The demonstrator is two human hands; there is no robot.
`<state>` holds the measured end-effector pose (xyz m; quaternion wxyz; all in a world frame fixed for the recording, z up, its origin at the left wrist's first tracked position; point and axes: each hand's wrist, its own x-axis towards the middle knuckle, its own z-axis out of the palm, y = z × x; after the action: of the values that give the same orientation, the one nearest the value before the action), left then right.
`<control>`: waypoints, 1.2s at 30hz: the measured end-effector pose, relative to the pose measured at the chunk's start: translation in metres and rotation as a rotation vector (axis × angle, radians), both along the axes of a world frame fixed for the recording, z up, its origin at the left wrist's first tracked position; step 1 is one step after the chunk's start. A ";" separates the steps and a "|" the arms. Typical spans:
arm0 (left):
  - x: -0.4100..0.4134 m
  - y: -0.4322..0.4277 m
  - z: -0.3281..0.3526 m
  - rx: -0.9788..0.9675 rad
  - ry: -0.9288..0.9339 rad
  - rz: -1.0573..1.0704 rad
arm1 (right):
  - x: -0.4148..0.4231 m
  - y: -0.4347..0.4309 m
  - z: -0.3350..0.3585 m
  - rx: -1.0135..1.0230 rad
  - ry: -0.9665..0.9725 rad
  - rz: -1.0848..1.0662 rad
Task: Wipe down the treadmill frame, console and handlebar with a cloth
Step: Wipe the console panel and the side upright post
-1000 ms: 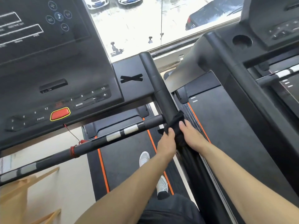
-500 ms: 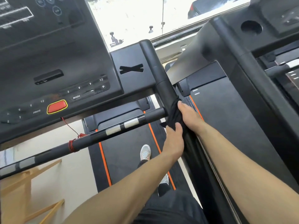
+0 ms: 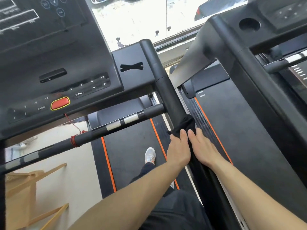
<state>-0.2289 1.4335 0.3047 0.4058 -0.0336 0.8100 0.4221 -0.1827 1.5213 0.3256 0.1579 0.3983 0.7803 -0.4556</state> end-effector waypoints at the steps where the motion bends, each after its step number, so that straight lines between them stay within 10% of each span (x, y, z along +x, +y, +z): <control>1: -0.006 0.004 -0.001 -0.018 -0.007 0.030 | -0.009 0.005 -0.002 -0.010 -0.003 0.005; 9: -0.076 0.031 0.002 -0.021 0.069 0.183 | -0.083 0.031 -0.021 -0.209 0.244 -0.055; 18: 0.043 -0.007 -0.008 -0.003 0.053 0.067 | 0.041 0.007 -0.037 -0.190 0.156 -0.061; 36: 0.033 -0.012 -0.003 0.016 0.154 0.001 | 0.022 0.001 -0.032 0.071 0.140 0.011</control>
<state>-0.1955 1.4211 0.3022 0.3424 0.0017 0.8353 0.4302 -0.1609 1.5223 0.2935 0.0914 0.3667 0.8072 -0.4535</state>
